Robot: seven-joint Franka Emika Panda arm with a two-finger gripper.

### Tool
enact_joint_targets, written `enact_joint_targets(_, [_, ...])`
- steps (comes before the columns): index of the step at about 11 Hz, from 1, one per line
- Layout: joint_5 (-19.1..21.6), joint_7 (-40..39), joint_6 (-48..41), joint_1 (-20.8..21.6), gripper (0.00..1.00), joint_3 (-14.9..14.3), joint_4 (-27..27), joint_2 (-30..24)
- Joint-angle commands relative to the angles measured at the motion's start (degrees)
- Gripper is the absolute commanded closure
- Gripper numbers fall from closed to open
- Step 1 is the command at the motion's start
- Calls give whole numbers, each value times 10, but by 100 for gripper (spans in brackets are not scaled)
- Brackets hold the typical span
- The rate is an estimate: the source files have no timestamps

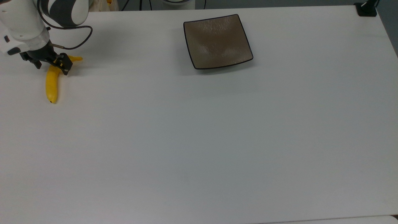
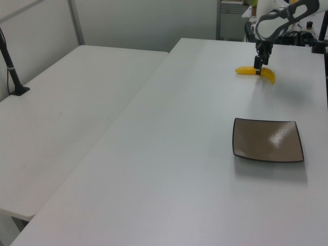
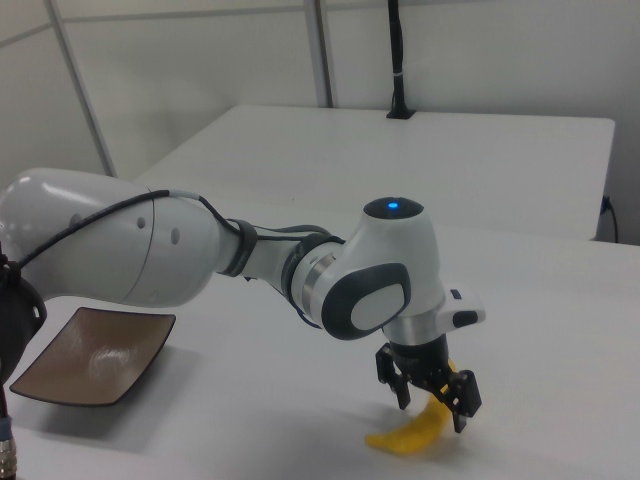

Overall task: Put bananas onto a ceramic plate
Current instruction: 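Close the gripper around the middle of the yellow banana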

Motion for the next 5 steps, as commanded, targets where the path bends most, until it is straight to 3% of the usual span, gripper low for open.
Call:
enact_joint_targets(1, [-11,-8,22,-9,15,6,-16,-4])
enact_joint_targets(5, [-10,-7,16,-10,75,10,-16,-7])
